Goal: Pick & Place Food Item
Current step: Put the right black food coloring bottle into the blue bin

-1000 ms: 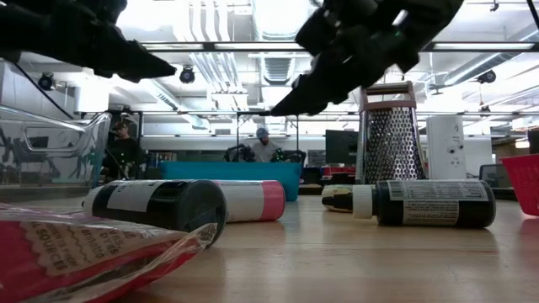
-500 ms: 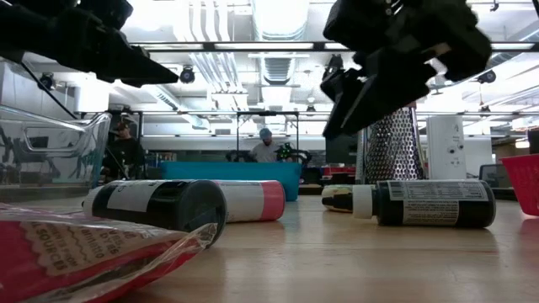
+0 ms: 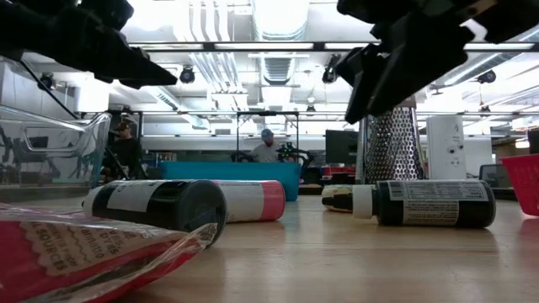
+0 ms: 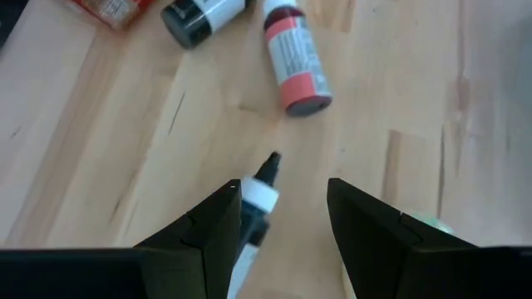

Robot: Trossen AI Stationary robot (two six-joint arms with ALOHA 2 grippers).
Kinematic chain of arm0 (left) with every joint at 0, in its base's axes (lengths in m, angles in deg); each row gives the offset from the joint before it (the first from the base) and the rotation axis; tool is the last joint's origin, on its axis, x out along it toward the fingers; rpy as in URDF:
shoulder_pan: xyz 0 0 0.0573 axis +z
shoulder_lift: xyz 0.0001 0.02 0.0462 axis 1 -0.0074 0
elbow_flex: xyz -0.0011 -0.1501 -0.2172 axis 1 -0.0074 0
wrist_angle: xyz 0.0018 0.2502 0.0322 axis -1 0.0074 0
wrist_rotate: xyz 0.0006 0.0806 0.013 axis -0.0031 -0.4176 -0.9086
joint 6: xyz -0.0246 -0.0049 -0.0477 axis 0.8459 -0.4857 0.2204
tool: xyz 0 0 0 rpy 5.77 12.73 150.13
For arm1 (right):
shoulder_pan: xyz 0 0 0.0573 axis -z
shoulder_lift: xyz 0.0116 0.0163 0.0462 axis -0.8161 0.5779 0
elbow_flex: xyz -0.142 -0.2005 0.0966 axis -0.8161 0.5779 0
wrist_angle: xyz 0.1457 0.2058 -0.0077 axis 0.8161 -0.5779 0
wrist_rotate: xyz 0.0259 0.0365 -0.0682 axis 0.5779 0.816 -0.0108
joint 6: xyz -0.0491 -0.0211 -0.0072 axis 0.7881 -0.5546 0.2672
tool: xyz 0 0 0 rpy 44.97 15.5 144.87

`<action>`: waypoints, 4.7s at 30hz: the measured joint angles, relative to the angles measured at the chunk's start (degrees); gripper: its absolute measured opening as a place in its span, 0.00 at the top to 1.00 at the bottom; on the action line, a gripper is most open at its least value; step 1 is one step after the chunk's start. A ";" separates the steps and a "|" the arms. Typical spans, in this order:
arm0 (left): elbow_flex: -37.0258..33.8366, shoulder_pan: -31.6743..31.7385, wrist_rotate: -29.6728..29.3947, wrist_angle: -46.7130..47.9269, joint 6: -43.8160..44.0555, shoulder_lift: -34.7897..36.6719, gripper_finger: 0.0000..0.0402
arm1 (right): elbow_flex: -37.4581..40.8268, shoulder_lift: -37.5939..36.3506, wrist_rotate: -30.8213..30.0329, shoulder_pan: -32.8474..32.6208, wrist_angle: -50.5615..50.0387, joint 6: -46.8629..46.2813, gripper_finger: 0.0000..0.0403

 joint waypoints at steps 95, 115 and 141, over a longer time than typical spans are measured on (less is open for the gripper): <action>-0.15 -0.53 0.19 1.43 -0.34 0.01 0.53 | -24.12 24.50 6.92 1.91 -24.31 -10.50 0.43; -0.15 -0.53 0.11 1.43 -0.34 0.03 0.53 | -22.05 24.48 6.31 1.07 -21.46 -11.73 0.74; -0.20 -0.51 -0.03 1.46 -0.34 -0.01 0.53 | -25.03 14.67 -10.35 -1.64 -6.16 0.35 0.74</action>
